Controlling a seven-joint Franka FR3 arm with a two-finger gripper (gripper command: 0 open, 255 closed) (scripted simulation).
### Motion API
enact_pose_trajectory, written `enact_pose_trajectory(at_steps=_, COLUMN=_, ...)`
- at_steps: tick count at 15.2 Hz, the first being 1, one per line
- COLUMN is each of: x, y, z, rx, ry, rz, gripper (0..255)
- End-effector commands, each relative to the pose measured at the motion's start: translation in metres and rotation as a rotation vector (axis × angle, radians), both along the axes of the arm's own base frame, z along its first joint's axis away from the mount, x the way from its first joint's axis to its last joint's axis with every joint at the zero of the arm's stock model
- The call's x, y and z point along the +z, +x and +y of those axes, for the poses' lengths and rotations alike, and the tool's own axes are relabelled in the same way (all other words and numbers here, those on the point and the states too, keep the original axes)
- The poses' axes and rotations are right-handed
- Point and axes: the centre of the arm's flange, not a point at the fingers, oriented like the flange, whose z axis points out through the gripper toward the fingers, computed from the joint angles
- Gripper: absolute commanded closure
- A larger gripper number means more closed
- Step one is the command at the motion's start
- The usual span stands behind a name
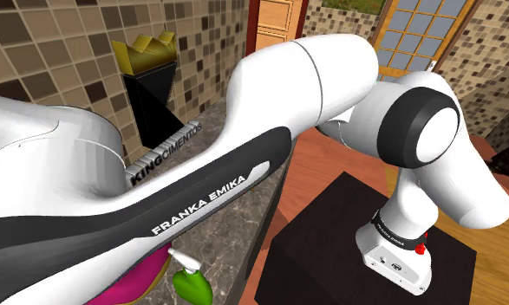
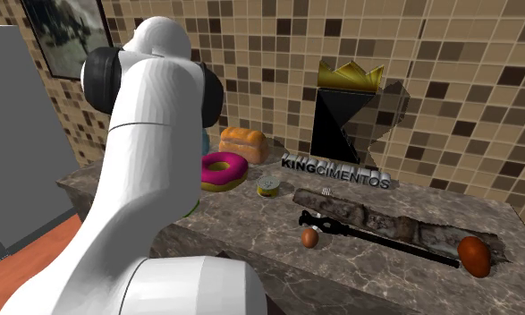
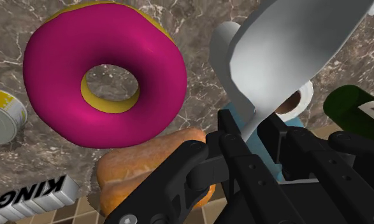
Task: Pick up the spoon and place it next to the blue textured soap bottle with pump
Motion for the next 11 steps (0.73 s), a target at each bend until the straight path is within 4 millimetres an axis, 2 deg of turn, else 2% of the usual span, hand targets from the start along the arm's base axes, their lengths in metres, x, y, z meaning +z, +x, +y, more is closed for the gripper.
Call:
enact_pose_trajectory(at_steps=1, x=-0.011, y=0.000, z=0.000, rx=0.000, ry=0.001, rz=0.000, gripper=255)
enact_pose_trajectory(at_steps=11, x=-0.063, y=0.000, z=0.000, rx=0.000, ry=0.001, rz=0.000, gripper=255)
